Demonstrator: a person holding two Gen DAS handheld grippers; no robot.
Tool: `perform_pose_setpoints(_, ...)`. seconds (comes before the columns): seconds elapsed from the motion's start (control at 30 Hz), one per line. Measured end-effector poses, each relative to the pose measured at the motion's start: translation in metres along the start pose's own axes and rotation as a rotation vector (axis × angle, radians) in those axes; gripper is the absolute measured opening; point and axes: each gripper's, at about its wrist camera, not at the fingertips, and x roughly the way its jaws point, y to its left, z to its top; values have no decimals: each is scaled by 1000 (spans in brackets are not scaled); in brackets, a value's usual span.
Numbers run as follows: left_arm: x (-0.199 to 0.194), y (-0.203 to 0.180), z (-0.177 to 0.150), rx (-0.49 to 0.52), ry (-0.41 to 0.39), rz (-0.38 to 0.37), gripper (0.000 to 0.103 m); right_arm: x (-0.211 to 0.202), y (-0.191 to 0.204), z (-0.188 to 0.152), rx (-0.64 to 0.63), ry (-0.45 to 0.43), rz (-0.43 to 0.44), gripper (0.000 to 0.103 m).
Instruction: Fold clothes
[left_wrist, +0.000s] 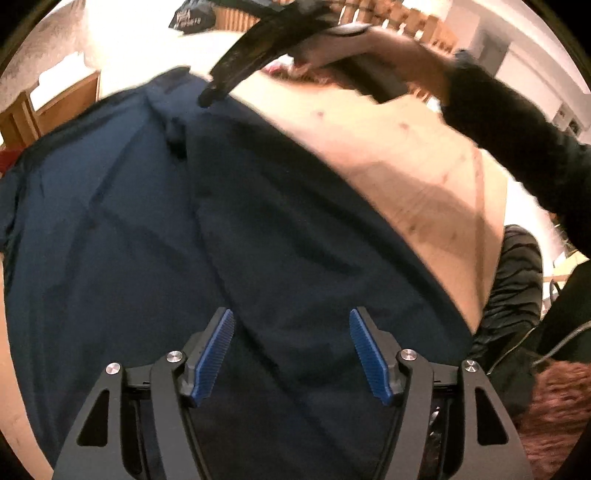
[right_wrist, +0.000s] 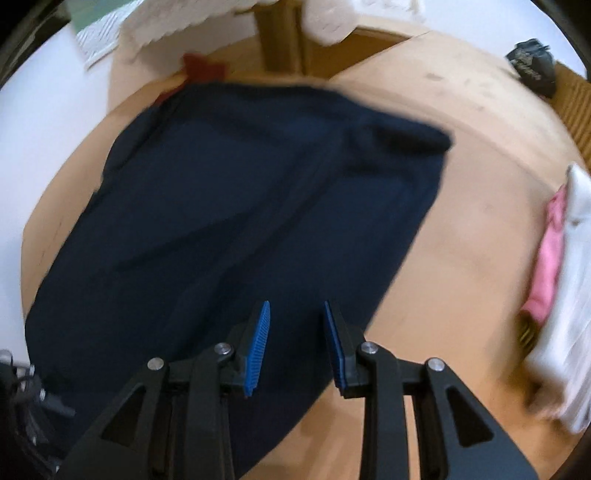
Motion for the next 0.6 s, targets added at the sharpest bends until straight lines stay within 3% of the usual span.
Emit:
perform_pose_setpoints(0.13, 0, -10, -16, 36, 22, 65, 64, 12, 12, -10, -59, 12, -58, 29)
perform_pose_setpoints(0.2, -1, -17, -29, 43, 7, 87, 74, 16, 14, -10, -76, 23, -83, 29)
perform_pose_setpoints(0.3, -3, -20, -38, 33, 25, 98, 76, 21, 16, -8, -90, 39, -101, 29)
perform_pose_setpoints(0.33, -5, -18, -38, 29, 39, 103, 73, 23, 15, -5, -80, 49, -101, 29)
perform_pose_setpoints(0.37, -9, -16, -35, 28, 39, 108, 61, 24, 15, -2, -72, 57, -99, 28)
perform_pose_setpoints(0.43, -19, -9, -25, 32, 9, 91, 60, 26, 13, 2, -58, 62, -72, 28)
perform_pose_setpoints(0.53, -30, 4, 9, 62, -56, -1, 58, 28, 9, 4, -17, 64, -8, 26)
perform_pose_setpoints(0.6, -25, 10, 34, 119, -61, -26, 49, 35, 3, 2, 16, 79, 25, 26)
